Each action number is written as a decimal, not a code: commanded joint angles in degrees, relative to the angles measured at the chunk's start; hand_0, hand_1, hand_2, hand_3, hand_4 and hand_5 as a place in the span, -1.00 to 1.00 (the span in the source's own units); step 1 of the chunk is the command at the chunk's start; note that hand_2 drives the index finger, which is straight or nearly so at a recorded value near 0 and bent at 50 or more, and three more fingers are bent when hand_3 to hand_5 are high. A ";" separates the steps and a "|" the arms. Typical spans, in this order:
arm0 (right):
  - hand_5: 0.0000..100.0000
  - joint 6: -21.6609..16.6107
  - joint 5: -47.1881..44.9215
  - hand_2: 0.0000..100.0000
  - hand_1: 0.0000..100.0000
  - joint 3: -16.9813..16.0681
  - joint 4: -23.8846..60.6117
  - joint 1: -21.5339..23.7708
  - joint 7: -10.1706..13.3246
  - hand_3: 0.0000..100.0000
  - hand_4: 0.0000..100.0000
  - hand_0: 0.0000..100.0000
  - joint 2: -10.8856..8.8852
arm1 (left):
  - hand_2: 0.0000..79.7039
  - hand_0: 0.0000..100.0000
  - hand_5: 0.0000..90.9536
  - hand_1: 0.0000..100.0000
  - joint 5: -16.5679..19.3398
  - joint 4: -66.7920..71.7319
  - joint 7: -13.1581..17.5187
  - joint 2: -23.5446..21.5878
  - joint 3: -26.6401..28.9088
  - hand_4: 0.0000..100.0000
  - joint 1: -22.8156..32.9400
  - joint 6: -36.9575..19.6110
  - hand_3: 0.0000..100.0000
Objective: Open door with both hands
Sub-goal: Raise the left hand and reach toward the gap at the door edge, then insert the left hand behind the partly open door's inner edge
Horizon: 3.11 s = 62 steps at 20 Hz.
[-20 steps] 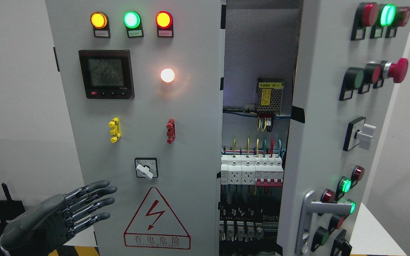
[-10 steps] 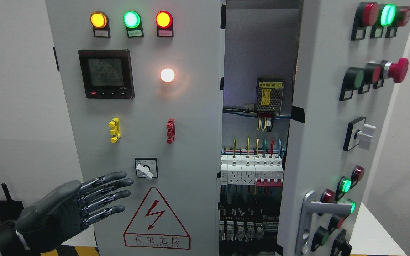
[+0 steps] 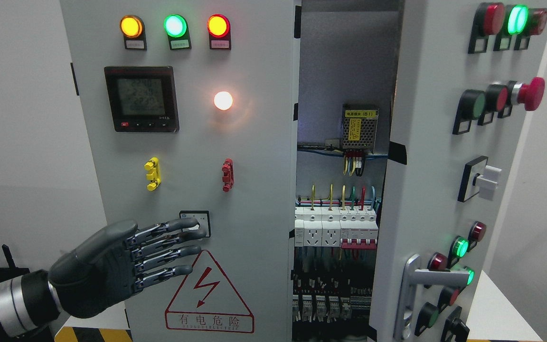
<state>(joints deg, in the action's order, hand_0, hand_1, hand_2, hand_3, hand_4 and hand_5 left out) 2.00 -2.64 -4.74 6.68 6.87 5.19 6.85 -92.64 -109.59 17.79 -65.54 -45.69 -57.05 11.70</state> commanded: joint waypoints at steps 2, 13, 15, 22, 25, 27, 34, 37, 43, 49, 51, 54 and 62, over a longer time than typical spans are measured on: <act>-1.00 0.02 0.00 -1.00 -1.00 0.00 0.00 -0.01 -0.01 -1.00 -1.00 -0.89 0.00 | -1.00 -0.76 -1.00 -0.22 -2.27 2.27 0.05 4.72 -8.18 -1.00 -9.56 0.17 -1.00; -1.00 0.02 0.00 -1.00 -1.00 0.00 0.00 -0.01 -0.01 -1.00 -1.00 -0.89 0.00 | -1.00 -0.76 -1.00 -0.22 -5.70 11.93 0.58 17.44 -14.95 -1.00 -22.12 4.20 -1.00; -1.00 0.02 0.00 -1.00 -1.00 0.00 0.00 -0.01 -0.01 -1.00 -1.00 -0.89 0.00 | -1.00 -0.76 -1.00 -0.22 -5.70 12.21 0.58 20.27 -14.96 -1.00 -22.57 5.70 -1.00; -1.00 0.02 0.00 -1.00 -1.00 0.00 0.00 -0.01 -0.01 -1.00 -1.00 -0.89 0.00 | -1.00 -0.76 -1.00 -0.22 -5.61 12.38 0.31 27.47 -15.04 -1.00 -23.01 5.62 -1.00; -1.00 0.02 0.00 -1.00 -1.00 0.00 0.00 0.08 -0.01 -1.00 -1.00 -0.89 0.00 | -1.00 -0.76 -1.00 -0.22 -5.79 13.87 0.31 31.25 -14.78 -1.00 -23.01 5.62 -1.00; -1.00 0.02 0.00 -1.00 -1.00 0.00 0.00 -0.01 -0.01 -1.00 -1.00 -0.89 0.00 | -1.00 -0.76 -1.00 -0.22 -5.79 15.45 0.40 33.63 -14.69 -1.00 -23.19 5.71 -1.00; -1.00 0.02 0.00 -1.00 -1.00 0.00 0.00 -0.01 -0.01 -1.00 -1.00 -0.89 0.00 | -1.00 -0.76 -1.00 -0.22 -5.27 19.41 0.40 39.26 -11.97 -1.00 -22.57 8.87 -1.00; -1.00 0.02 0.00 -1.00 -1.00 0.00 0.00 -0.01 -0.01 -1.00 -1.00 -0.89 0.00 | -1.00 -0.76 -1.00 -0.22 -5.18 19.33 0.40 40.14 -11.88 -1.00 -22.57 8.87 -1.00; -1.00 0.02 0.00 -1.00 -1.00 0.00 0.00 -0.01 -0.01 -1.00 -1.00 -0.89 0.00 | -1.00 -0.76 -1.00 -0.22 -5.44 19.33 0.05 43.04 -8.81 -1.00 -22.49 10.71 -1.00; -1.00 0.02 0.00 -1.00 -1.00 0.00 0.00 -0.01 -0.01 -1.00 -1.00 -0.89 0.00 | -1.00 -0.76 -1.00 -0.22 -5.62 20.12 -0.04 44.53 -8.54 -1.00 -22.49 10.98 -1.00; -1.00 0.02 0.00 -1.00 -1.00 0.00 0.00 -0.01 -0.01 -1.00 -1.00 -0.89 0.00 | -1.00 -0.76 -1.00 -0.22 -5.70 20.99 -0.04 45.32 -7.84 -1.00 -22.22 11.07 -1.00; -1.00 0.02 0.00 -1.00 -1.00 0.00 0.00 -0.01 -0.01 -1.00 -1.00 -0.89 0.00 | -1.00 -0.76 -1.00 -0.22 -5.70 22.05 -0.04 46.55 -7.31 -1.00 -21.96 11.16 -1.00; -1.00 0.02 0.00 -1.00 -1.00 0.00 0.00 -0.01 -0.01 -1.00 -1.00 -0.89 0.00 | -1.00 -0.76 -1.00 -0.22 -5.35 25.91 0.05 50.51 -7.22 -1.00 -22.05 11.86 -1.00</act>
<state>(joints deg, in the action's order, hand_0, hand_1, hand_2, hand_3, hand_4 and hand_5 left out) 2.00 -2.64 -4.75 6.68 6.87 5.19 6.85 -98.23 -87.67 17.69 -20.19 -53.99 -79.11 23.55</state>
